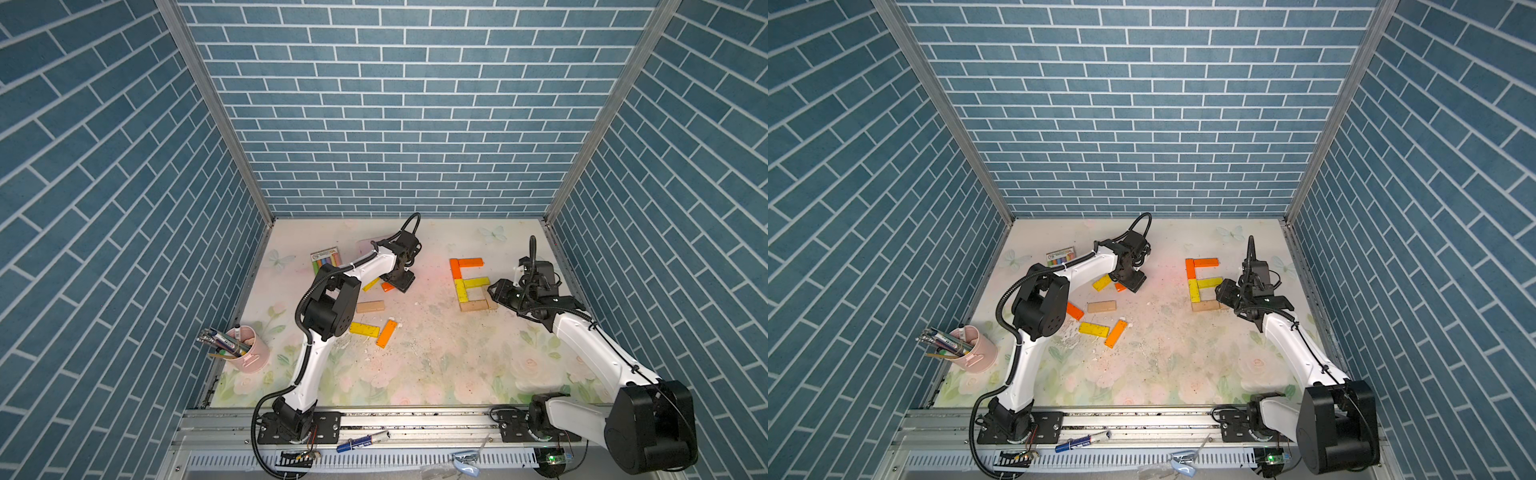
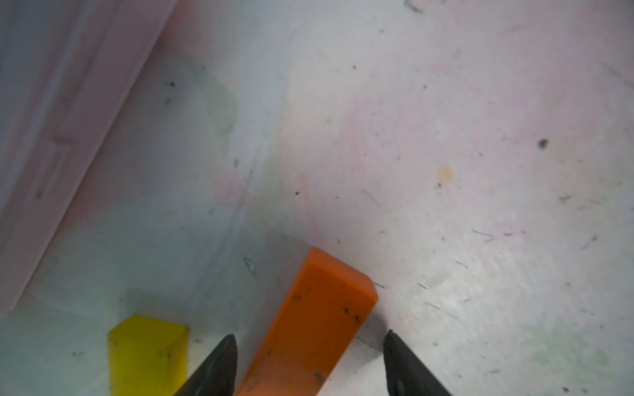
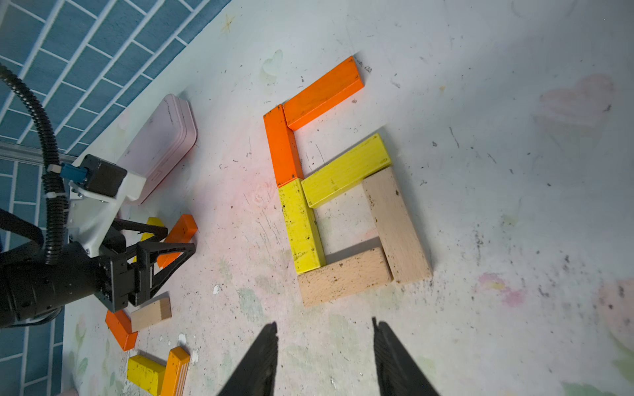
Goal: Assemble the number 6 with building blocks
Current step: Adjust the building block at the center of the board.
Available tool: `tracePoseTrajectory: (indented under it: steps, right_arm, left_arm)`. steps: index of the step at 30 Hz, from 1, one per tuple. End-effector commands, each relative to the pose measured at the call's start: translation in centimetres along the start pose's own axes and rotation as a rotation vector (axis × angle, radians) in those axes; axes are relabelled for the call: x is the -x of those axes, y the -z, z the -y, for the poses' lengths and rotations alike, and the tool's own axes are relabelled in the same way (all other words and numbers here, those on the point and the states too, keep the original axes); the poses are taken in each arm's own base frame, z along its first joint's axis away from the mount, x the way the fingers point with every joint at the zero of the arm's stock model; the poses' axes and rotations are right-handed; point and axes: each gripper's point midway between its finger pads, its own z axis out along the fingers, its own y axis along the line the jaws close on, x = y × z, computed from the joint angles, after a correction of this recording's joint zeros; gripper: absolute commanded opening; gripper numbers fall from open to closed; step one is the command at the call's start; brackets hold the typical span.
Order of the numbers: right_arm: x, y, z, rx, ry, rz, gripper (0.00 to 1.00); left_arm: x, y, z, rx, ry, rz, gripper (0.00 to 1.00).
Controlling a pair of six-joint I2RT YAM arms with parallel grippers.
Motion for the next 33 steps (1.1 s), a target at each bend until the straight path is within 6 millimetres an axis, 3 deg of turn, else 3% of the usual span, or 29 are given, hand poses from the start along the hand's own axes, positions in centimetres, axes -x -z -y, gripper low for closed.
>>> tracePoseTrajectory:
  steps: [1,8,15,23,33]
  right_arm:
    - [0.7,0.7,-0.4,-0.002,0.029,0.015,0.47]
    - [0.7,0.5,-0.4,-0.01,0.043,-0.004,0.47]
    - [0.8,0.5,-0.6,-0.009,0.065,-0.012,0.46]
    - [0.7,0.6,-0.6,-0.005,0.072,-0.01,0.46]
    - [0.7,0.9,-1.2,0.02,0.075,-0.015,0.46]
  left_arm:
    - [-0.7,-0.3,0.0,-0.016,0.06,-0.052,0.65]
    - [-1.1,-0.3,1.8,-0.108,0.203,-0.081,0.49]
    - [-1.6,-0.4,3.0,-0.154,0.298,-0.102,0.44]
    - [-3.1,-0.3,2.2,-0.094,0.417,-0.131,0.35]
    - [-3.8,-0.3,0.3,-0.009,0.534,-0.108,0.36]
